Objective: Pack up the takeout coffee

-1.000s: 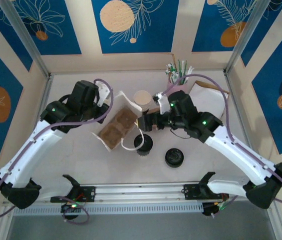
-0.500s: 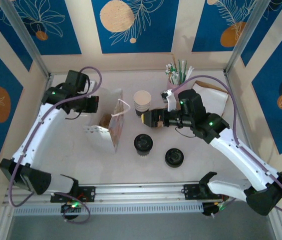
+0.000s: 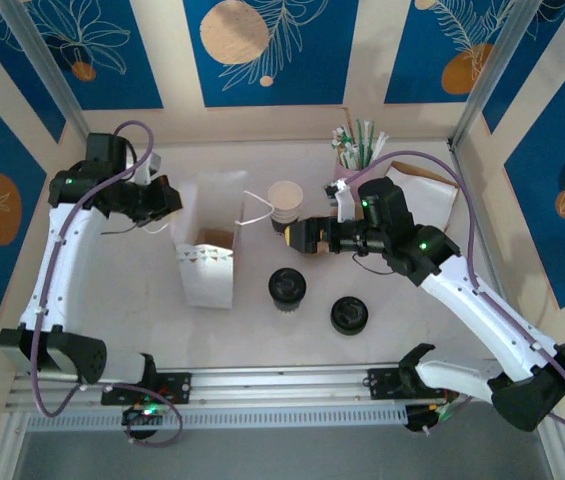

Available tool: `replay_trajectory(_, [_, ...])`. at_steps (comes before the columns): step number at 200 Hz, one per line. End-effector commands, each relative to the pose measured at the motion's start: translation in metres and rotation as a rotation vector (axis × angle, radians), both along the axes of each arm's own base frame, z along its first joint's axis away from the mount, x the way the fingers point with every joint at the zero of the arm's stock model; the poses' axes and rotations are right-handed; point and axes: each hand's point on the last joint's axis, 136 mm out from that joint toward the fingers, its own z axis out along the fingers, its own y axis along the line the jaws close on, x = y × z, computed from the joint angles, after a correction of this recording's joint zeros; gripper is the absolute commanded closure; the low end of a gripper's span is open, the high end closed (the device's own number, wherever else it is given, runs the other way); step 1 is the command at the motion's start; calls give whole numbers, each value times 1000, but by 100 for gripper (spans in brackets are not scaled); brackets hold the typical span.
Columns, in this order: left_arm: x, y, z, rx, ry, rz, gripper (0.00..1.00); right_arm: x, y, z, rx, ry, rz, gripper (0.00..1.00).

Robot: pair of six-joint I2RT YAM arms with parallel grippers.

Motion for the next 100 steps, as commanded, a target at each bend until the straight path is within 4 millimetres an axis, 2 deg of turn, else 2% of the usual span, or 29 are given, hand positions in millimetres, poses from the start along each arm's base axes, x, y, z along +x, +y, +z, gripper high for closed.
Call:
replay_trajectory(1, [-11, -10, 35, -135, -45, -17, 100, -4, -2, -11, -9, 44, 5, 1])
replay_trajectory(26, [-9, -7, 42, -151, -68, 0, 100, -2, 0, -15, -9, 55, 10, 1])
replay_trajectory(49, [-7, -1, 26, -112, -45, 16, 100, -1, -1, -18, -18, 60, 6, 1])
replay_trajectory(65, [-6, 8, -3, -55, -10, 41, 100, -1, -2, -23, -29, 67, 2, 1])
replay_trajectory(89, [-9, 14, -73, -13, 86, 73, 100, 0, -2, -34, -37, 92, -4, 1])
replay_trajectory(100, [-10, 12, -86, -24, 105, 73, 99, 1, -2, -37, -40, 102, -5, 1])
